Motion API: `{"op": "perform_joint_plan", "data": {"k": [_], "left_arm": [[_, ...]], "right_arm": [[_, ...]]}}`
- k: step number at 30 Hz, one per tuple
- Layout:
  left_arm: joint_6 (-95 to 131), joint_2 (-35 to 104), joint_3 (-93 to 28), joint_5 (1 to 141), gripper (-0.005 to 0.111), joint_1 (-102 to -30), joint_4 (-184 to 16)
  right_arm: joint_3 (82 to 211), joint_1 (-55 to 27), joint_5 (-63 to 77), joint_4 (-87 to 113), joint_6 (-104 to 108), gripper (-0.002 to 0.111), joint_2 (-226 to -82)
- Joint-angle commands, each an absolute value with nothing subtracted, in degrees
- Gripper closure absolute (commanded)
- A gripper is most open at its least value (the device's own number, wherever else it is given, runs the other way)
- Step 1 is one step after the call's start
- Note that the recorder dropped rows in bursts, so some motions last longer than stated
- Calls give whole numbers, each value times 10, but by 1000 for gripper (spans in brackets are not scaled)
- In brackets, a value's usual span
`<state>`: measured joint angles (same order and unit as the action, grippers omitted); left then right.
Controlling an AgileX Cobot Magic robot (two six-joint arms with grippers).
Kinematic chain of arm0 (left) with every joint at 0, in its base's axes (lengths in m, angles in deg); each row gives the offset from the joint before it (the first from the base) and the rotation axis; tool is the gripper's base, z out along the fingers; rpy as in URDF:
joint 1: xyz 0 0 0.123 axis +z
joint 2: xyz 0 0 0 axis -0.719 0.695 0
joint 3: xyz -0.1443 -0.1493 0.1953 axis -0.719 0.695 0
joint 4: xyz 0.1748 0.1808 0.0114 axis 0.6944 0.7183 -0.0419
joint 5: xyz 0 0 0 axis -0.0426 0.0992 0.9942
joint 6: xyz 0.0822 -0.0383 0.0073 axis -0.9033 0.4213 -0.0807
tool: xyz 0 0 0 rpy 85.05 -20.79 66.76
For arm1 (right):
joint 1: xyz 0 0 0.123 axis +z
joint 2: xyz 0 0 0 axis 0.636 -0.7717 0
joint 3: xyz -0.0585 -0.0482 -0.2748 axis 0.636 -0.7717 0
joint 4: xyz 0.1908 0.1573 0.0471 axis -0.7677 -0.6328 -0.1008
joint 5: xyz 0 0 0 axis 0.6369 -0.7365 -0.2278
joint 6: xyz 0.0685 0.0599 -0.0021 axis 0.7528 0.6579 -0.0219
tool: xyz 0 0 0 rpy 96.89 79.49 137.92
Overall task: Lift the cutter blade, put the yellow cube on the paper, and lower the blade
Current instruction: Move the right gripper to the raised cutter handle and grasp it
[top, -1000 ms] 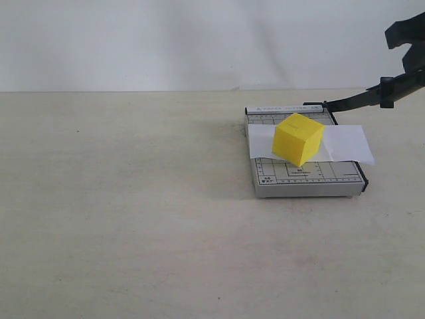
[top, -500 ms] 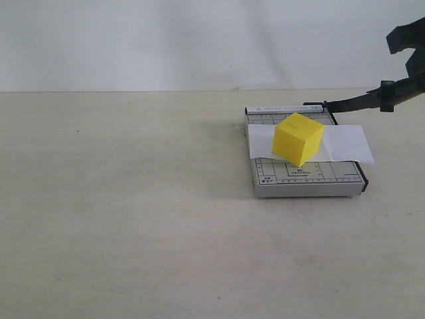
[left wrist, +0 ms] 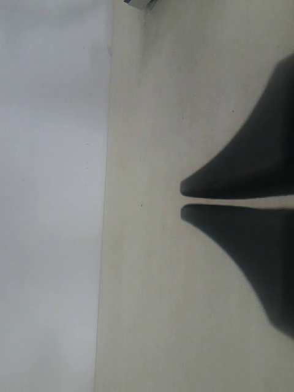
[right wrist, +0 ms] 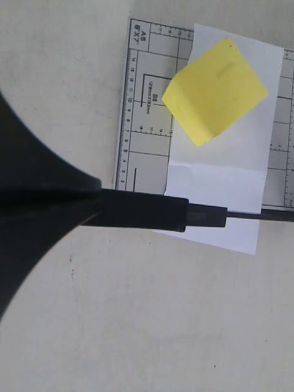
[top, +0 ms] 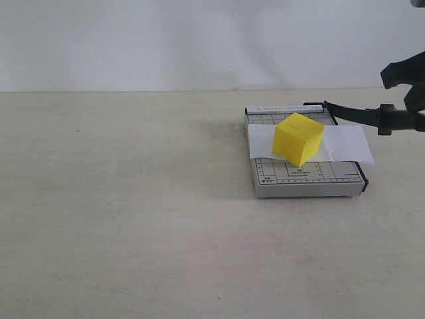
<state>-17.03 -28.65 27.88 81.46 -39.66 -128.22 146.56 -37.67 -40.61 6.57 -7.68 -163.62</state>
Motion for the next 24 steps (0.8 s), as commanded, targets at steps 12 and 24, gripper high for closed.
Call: {"op": "perform_joint_plan", "data": {"k": [12,24], "left_arm": [[-86,-290,281,889,102,-399,-1254],[74,-291,281,888,102,-399,-1205]], "right_arm": [[1449,-377,-438,72,-78,108,-1660],[1371,-377,-372,63,-78,108,-1664]]}}
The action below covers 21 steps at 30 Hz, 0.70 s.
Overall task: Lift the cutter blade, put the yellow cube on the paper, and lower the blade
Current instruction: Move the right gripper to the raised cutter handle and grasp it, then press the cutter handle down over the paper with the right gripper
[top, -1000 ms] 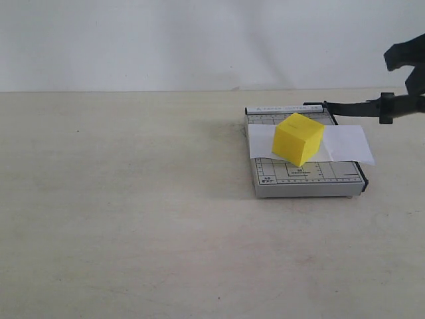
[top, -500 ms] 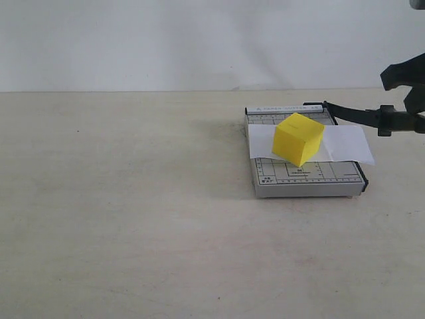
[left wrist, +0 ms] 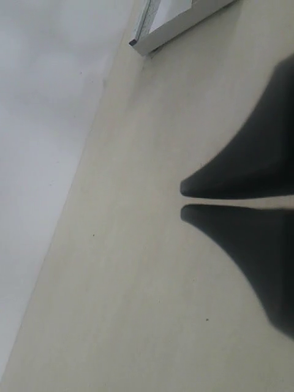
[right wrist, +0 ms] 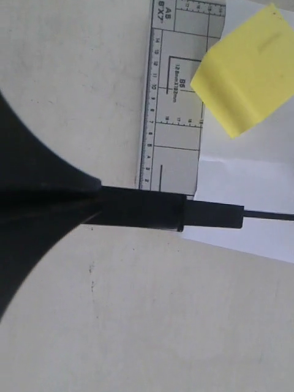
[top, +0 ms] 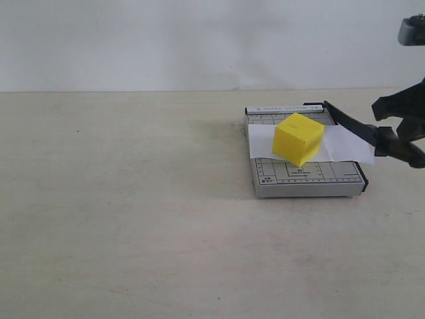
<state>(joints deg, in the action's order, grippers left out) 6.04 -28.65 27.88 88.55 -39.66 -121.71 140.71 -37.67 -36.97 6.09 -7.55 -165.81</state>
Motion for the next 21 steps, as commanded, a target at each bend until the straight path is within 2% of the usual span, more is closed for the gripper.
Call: {"op": "perform_joint_plan", "data": {"k": [1,10,21], "left_arm": [[80,-291,281,888,102,-399,-1205],[173,-291,281,887,102,-399,-1187],[196,-291,281,881,102,-399,-1039]], "right_arm": [[1362,-377,-363,63,-78,108,-1664],[1313,-377,-317,11,-115,108,-1680],[1309,-377,-312,3,-118,108,-1727]]}}
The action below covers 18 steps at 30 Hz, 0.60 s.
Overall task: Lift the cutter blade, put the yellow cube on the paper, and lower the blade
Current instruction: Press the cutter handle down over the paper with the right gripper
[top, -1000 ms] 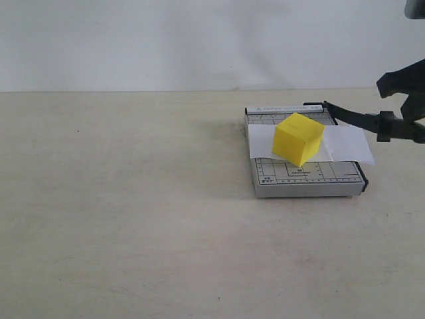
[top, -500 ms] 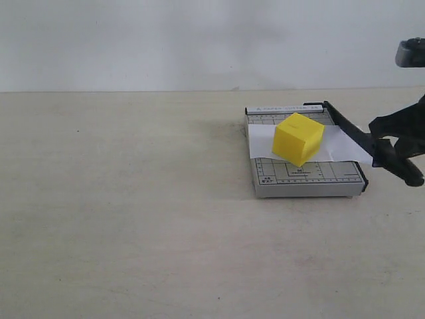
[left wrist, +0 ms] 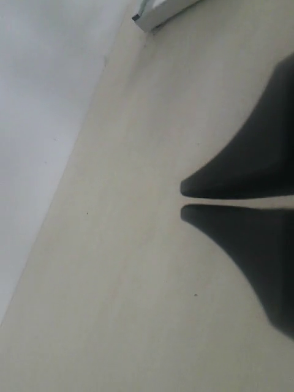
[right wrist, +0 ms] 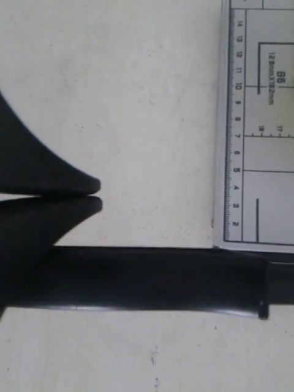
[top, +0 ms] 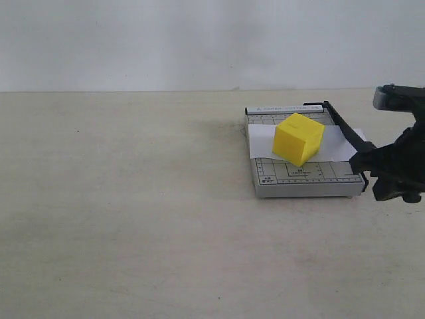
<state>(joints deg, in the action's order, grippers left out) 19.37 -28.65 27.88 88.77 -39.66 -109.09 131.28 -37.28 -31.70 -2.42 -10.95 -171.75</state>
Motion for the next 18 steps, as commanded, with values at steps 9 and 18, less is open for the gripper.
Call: {"op": "perform_joint_plan", "data": {"k": [9,18], "left_arm": [[194,-320,281,874,102,-399,-1011],[194,-355,281,867,102,-399,-984]], "right_arm": [[1309,-377,-272,-44,-171,108,-1654],[1309,-377,-272,-4,-207,64,-1616]]}}
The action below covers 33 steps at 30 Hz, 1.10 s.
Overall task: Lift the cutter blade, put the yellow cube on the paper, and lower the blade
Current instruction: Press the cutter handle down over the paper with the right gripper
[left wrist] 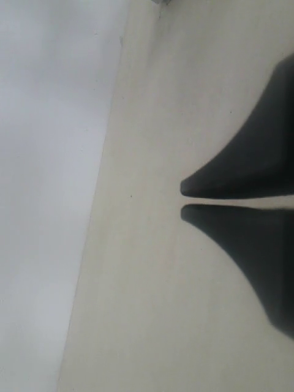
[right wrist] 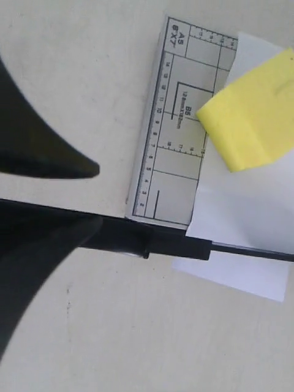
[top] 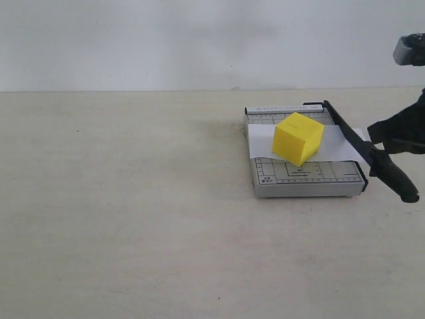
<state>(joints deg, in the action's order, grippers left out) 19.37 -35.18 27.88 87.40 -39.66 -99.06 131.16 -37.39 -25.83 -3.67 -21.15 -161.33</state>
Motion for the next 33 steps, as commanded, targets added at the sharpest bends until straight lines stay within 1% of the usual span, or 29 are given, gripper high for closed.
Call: {"op": "perform_joint_plan", "data": {"k": [1,3,14,16,19,20,21,33], "left_arm": [[194,-355,281,865,102,-399,-984],[194,-355,281,864,102,-399,-984],[194,-355,281,841,102,-399,-969],[194,-355,281,841,102,-399,-969],[203,-355,281,843,102,-399,-969],[203,-355,281,843,102,-399,-969],[203,-355,281,843,102,-399,-969],[203,-355,281,849,102,-399,-962]], "right_arm": [[1309,-377,-276,8,-187,59,-1619],[1309,-377,-279,21,-156,57,-1631],[1309,-377,-277,22,-130,59,-1703],[1309,-377,-279,22,-123,68,-1705],[1309,-377,-279,22,-123,93,-1705],[1309,-377,-279,22,-123,103,-1705],[1309,-377,-279,22,-123,108,-1705],[1309,-377,-277,14,-123,108,-1751]]}}
